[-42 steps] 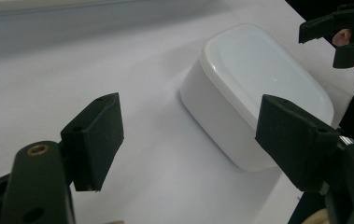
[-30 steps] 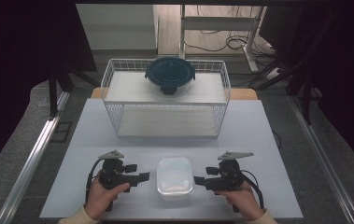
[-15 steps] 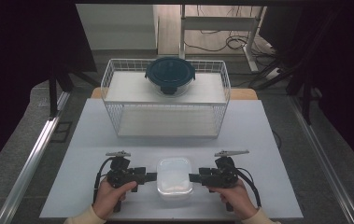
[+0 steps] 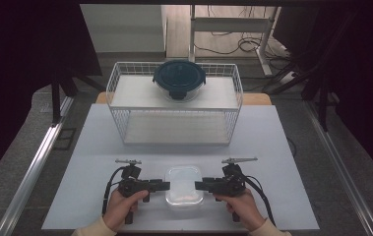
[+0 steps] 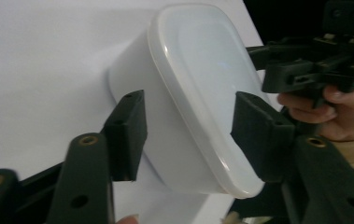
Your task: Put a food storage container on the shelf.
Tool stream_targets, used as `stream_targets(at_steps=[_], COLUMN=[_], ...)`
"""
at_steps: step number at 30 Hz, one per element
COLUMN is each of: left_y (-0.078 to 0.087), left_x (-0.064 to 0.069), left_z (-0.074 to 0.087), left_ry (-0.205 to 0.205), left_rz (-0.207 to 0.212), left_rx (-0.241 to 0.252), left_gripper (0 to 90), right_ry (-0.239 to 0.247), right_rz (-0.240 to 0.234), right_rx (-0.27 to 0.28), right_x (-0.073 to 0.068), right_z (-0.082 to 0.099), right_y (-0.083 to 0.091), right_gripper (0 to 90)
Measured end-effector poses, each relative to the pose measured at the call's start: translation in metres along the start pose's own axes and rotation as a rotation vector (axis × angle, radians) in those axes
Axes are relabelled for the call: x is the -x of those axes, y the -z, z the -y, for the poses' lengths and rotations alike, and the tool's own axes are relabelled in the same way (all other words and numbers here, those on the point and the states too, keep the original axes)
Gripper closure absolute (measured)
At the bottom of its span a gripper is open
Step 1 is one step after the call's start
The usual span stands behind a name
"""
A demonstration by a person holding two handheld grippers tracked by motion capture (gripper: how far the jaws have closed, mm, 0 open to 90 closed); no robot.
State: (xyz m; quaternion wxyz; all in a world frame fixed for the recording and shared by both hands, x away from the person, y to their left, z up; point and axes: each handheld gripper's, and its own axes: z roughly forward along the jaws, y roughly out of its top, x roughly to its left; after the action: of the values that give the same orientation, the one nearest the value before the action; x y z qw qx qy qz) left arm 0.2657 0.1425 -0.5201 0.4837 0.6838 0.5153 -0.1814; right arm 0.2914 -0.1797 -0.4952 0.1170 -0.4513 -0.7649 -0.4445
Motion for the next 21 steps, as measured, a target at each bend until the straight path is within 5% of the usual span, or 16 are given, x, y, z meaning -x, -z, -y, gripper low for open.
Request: stream_targets(at_steps=[2, 9, 21], left_y=[-0.002, 0.000, 0.006], left_x=[-0.001, 0.001, 0.008], left_z=[0.001, 0.002, 0.005], left_ry=[0.020, 0.036, -0.005], left_rz=[0.024, 0.013, 0.004], left_rx=[-0.011, 0.009, 0.033], left_gripper=[51.0, 62.8, 69.9], right_ry=[-0.019, -0.091, -0.096], right_rz=[0.003, 0.001, -0.008], right_rx=[-0.003, 0.004, 0.028], right_x=[0.000, 0.001, -0.004], right_z=[0.000, 0.004, 0.010], right_y=[0.000, 0.003, 0.010], right_gripper=[55.4, 63.6, 69.0])
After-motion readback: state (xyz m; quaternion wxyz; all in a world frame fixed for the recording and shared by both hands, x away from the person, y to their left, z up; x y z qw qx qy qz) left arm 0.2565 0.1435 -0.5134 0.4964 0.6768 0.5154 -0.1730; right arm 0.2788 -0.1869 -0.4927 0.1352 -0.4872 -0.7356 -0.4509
